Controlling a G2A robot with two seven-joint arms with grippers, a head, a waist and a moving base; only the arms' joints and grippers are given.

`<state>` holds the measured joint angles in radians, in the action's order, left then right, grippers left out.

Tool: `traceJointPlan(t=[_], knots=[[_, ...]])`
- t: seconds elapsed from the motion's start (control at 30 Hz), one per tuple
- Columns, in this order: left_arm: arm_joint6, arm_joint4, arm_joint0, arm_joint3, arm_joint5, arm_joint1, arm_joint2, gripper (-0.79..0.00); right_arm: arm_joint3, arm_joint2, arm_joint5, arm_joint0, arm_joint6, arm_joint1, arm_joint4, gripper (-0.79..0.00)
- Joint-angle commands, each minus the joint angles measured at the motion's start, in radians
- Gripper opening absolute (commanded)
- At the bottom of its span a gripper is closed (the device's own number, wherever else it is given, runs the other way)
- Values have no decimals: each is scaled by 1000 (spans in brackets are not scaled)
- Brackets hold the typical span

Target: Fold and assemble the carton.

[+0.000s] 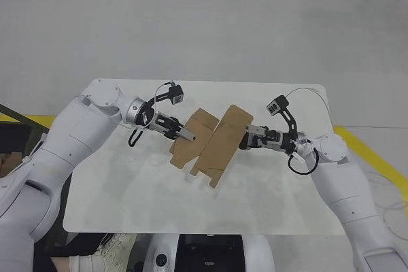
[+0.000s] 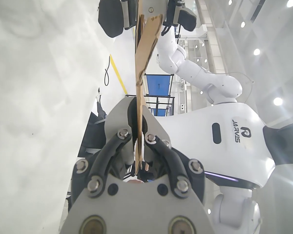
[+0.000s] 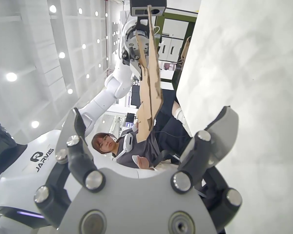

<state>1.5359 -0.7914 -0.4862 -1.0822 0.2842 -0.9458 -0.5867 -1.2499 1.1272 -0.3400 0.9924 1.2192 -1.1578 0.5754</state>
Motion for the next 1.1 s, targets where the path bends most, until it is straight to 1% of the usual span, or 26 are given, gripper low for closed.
traceJointPlan(t=[0.0,0.03,0.1,0.13,0.23,0.3,0.4,0.47,0.53,0.67,0.7,0.73,0.77,0.8,0.87,0.97,1.07], knots=[[0,-11,8,-4,0,5,16,-785,5,-10,-4,-5,-9,-3,0,-336],[0,-14,10,-4,0,6,20,-785,7,-13,-4,-7,-12,-4,0,-394],[0,-25,15,-6,0,10,32,-785,14,-24,-5,-12,-17,-8,1,-413],[0,-27,17,-7,0,11,36,-785,16,-28,-4,-14,-19,-9,1,-474],[0,-30,24,-5,0,14,48,-785,23,-41,-3,-22,-19,-13,0,-536],[0,-36,27,-3,0,15,55,-785,29,-47,1,-27,-15,-15,1,-551],[0,-44,32,0,0,17,64,-785,36,-55,6,-35,-8,-17,-4,-631],[0,-50,36,2,0,18,68,-785,37,-59,8,-39,-4,-18,-9,-696],[0,-53,39,3,0,19,71,-785,38,-61,10,-41,-2,-18,-11,-782],[0,-64,44,4,0,19,75,-785,40,-64,13,-45,0,-19,-12,-785],[0,-70,45,5,0,19,75,-736,41,-63,14,-45,-1,-19,-9,-785],[0,-76,45,5,0,19,74,-542,42,-63,15,-45,0,-20,-3,-785],[0,-85,44,8,0,19,71,-240,44,-60,14,-45,-3,-20,7,-785],[0,-98,43,16,0,20,64,0,44,-57,11,-43,-5,-21,24,-785],[0,-134,40,37,0,19,42,0,44,-48,0,-39,0,-21,53,-785],[-10,-220,19,70,10,18,-6,0,35,-28,-7,-29,-31,-19,66,-785],[-75,-254,-4,109,51,18,-47,0,7,6,16,-4,-115,-14,69,-785]])
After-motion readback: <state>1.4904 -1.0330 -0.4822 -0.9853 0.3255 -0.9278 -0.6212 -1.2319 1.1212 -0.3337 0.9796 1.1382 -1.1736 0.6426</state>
